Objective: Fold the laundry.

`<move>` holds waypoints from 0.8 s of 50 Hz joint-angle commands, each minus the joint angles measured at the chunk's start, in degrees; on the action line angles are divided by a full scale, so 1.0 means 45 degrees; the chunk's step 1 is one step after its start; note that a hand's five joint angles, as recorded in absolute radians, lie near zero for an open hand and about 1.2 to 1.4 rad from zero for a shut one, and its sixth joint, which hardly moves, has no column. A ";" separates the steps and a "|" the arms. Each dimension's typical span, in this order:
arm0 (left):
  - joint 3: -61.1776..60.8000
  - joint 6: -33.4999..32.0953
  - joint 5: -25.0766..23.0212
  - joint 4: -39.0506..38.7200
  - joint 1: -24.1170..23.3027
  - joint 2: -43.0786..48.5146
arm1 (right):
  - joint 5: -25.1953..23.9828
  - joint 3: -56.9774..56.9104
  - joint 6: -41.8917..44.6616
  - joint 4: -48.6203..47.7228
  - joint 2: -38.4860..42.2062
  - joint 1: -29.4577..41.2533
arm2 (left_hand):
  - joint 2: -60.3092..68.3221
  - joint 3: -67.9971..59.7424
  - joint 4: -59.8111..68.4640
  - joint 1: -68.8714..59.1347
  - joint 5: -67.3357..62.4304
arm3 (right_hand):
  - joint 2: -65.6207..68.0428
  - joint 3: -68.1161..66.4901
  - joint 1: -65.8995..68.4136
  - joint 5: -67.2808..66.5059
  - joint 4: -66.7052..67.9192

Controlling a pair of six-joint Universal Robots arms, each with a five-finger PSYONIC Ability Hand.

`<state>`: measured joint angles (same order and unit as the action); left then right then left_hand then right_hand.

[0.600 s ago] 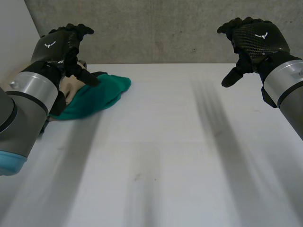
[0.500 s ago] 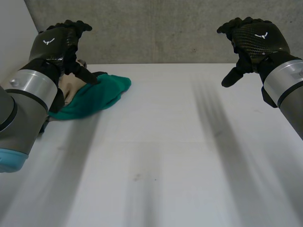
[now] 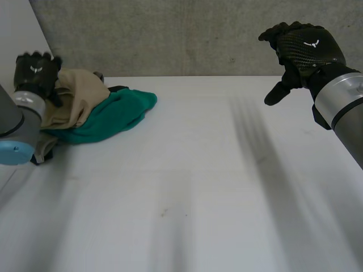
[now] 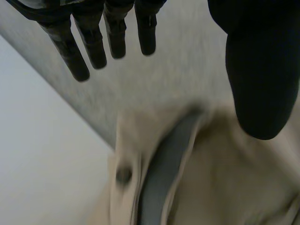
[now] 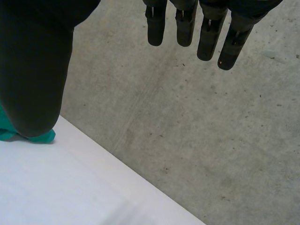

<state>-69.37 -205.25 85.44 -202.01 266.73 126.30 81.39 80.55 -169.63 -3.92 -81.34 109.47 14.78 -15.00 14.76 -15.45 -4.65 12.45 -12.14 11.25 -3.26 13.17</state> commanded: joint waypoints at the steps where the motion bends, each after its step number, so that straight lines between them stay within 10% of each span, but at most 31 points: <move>1: 0.1763 -0.1108 -0.0841 -0.0031 0.0884 0.2558 | -0.0001 0.0050 0.0019 -0.0008 0.0125 0.0049 | 0.7267 -0.7218 0.7272 -0.7117 -0.7297 | -0.0545 0.0476 -0.0277 0.0725 -0.0706; 4: 0.1764 -0.1089 -0.0958 -0.0225 0.0806 0.2637 | -0.0001 0.0089 0.0019 -0.0028 0.0184 0.0069 | 1.4460 -1.4411 1.4465 -1.4311 -1.4490 | -0.0545 0.0476 -0.0277 0.0725 -0.0706; 15: 0.0555 -0.0524 -0.0802 -0.0500 -0.1126 -0.0327 | -0.0001 0.0070 0.0605 0.0012 0.0399 -0.0009 | 1.4493 -1.4444 1.4498 -1.4343 -1.4523 | -0.0545 0.0476 -0.0277 0.0725 -0.0706; 31: -0.2707 0.5082 -0.0978 -0.0325 -0.6708 -0.4651 | 0.0038 -0.0125 0.0742 0.0012 0.0340 -0.0615 | 1.4493 -1.4444 1.4498 -1.4343 -1.4523 | -0.0545 0.0476 -0.0277 0.0725 -0.0706; 35: -0.2885 0.5044 -0.0978 0.0374 -0.7842 -0.3326 | -0.0001 -0.0164 0.0742 0.0012 0.0340 -0.0674 | 0.1796 -0.1747 0.1801 -0.1646 -0.1826 | -0.0545 0.0476 -0.0277 0.0725 -0.0706; 40: -0.2690 0.5122 -0.0978 0.1998 -0.8276 -0.2754 | -0.0040 -0.0165 0.0761 0.0031 0.0340 -0.0674 | -0.0789 0.0838 -0.0784 0.0939 0.0759 | -0.0545 0.0476 -0.0277 0.0725 -0.0706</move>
<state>-81.97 -182.11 81.04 -201.52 233.77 107.85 81.45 79.89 -166.27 -3.89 -79.78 106.55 24.77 -26.25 25.88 -20.27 -15.16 12.45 -12.14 11.25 -3.27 13.17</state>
